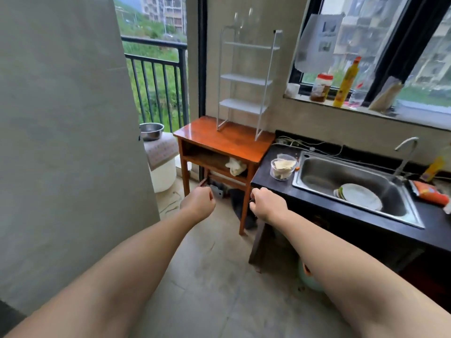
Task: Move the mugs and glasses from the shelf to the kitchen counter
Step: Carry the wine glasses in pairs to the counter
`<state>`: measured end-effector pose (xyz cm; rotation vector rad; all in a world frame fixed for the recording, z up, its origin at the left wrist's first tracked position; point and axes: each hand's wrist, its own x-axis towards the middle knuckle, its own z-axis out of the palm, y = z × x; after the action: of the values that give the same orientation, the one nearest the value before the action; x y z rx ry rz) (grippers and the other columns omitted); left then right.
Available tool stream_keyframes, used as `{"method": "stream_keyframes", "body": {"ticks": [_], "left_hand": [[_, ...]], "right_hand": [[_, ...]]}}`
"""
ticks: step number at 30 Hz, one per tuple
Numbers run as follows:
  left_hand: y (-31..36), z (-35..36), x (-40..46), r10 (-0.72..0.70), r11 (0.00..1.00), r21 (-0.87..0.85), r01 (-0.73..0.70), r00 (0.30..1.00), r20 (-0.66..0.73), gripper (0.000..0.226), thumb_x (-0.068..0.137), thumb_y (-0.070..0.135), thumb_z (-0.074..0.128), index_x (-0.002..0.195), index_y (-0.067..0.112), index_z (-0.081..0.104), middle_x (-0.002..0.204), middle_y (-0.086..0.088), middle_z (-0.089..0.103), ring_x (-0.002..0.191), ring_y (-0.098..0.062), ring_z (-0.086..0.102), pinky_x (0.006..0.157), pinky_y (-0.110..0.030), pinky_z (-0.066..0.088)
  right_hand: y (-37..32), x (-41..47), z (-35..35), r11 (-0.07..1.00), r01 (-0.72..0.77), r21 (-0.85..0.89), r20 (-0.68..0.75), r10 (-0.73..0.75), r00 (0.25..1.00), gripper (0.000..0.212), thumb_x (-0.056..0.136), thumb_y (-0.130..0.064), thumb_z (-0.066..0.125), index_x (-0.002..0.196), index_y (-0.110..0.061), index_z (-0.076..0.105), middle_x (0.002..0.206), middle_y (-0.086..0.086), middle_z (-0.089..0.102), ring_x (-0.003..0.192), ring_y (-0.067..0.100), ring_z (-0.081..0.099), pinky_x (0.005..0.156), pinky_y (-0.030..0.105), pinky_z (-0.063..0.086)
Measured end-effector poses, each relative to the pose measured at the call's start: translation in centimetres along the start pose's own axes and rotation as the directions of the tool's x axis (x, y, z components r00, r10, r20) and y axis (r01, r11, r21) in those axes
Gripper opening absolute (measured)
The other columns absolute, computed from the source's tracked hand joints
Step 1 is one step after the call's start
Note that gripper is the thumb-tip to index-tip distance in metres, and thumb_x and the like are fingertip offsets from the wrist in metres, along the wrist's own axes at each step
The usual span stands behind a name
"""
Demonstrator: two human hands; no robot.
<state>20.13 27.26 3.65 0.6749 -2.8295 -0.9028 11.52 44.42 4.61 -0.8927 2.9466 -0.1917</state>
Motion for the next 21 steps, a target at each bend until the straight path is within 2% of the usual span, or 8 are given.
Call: {"method": "stream_keyframes", "body": {"ticks": [5, 8, 13, 15, 18, 21], "left_hand": [[-1.0, -2.7, 8.3, -0.007, 0.999, 0.051, 0.009, 1.0, -0.026, 0.017, 0.091, 0.027, 0.048, 0.09, 0.017, 0.062, 0.092, -0.003, 0.064, 0.089, -0.024, 0.061, 0.08, -0.04, 0.055], [-2.1, -3.7, 12.8, -0.014, 0.999, 0.051, 0.015, 1.0, -0.022, 0.018, 0.091, 0.024, 0.048, 0.092, 0.014, 0.063, 0.094, -0.004, 0.064, 0.089, -0.024, 0.06, 0.075, -0.035, 0.051], [-4.1, -5.4, 21.9, 0.023, 0.998, 0.061, -0.022, 1.0, -0.015, 0.014, 0.089, 0.022, 0.048, 0.08, 0.017, 0.058, 0.085, -0.002, 0.06, 0.087, -0.024, 0.06, 0.07, -0.032, 0.049], [-4.6, -6.2, 25.0, 0.056, 0.996, 0.076, -0.055, 0.998, -0.014, 0.014, 0.089, 0.022, 0.05, 0.078, 0.018, 0.057, 0.087, -0.003, 0.062, 0.085, -0.024, 0.06, 0.073, -0.035, 0.053], [-5.7, -8.3, 32.0, 0.132, 0.988, 0.079, -0.13, 0.991, -0.02, 0.013, 0.089, 0.023, 0.052, 0.084, 0.016, 0.062, 0.088, -0.003, 0.065, 0.083, -0.022, 0.063, 0.077, -0.042, 0.057], [-5.6, -11.2, 38.4, 0.202, 0.971, 0.134, -0.198, 0.979, -0.015, 0.014, 0.09, 0.025, 0.051, 0.084, 0.015, 0.058, 0.087, -0.002, 0.062, 0.082, -0.02, 0.061, 0.073, -0.037, 0.055]], "right_hand": [[-0.9, 9.1, -1.0, 1.0, 0.016, -0.012, -0.007, -0.016, 1.0, 0.027, 0.095, -0.027, 0.043, 0.114, -0.01, 0.053, 0.118, 0.011, 0.056, 0.106, 0.033, 0.059, 0.073, 0.035, 0.042], [-1.9, 14.2, -1.0, 0.999, 0.033, -0.005, -0.008, -0.033, 0.999, 0.027, 0.096, -0.028, 0.043, 0.114, -0.01, 0.053, 0.118, 0.011, 0.057, 0.105, 0.033, 0.059, 0.075, 0.037, 0.045], [-4.2, 23.0, -0.7, 0.999, 0.05, -0.008, -0.039, -0.05, 0.998, 0.024, 0.096, -0.027, 0.043, 0.109, -0.01, 0.055, 0.114, 0.011, 0.058, 0.1, 0.033, 0.06, 0.073, 0.036, 0.046], [-4.9, 25.9, -0.8, 0.999, 0.043, -0.014, -0.04, -0.044, 0.998, 0.025, 0.095, -0.028, 0.044, 0.11, -0.011, 0.055, 0.112, 0.01, 0.058, 0.096, 0.032, 0.06, 0.072, 0.036, 0.047], [-6.0, 32.6, -1.4, 1.0, -0.012, 0.006, -0.109, 0.013, 0.994, 0.024, 0.095, -0.028, 0.044, 0.109, -0.013, 0.056, 0.11, 0.008, 0.059, 0.092, 0.03, 0.06, 0.068, 0.034, 0.046], [-6.7, 38.2, -3.3, 0.994, -0.098, 0.056, -0.142, 0.105, 0.984, 0.025, 0.096, -0.027, 0.043, 0.113, -0.014, 0.056, 0.113, 0.007, 0.058, 0.096, 0.029, 0.06, 0.07, 0.033, 0.045]]}}
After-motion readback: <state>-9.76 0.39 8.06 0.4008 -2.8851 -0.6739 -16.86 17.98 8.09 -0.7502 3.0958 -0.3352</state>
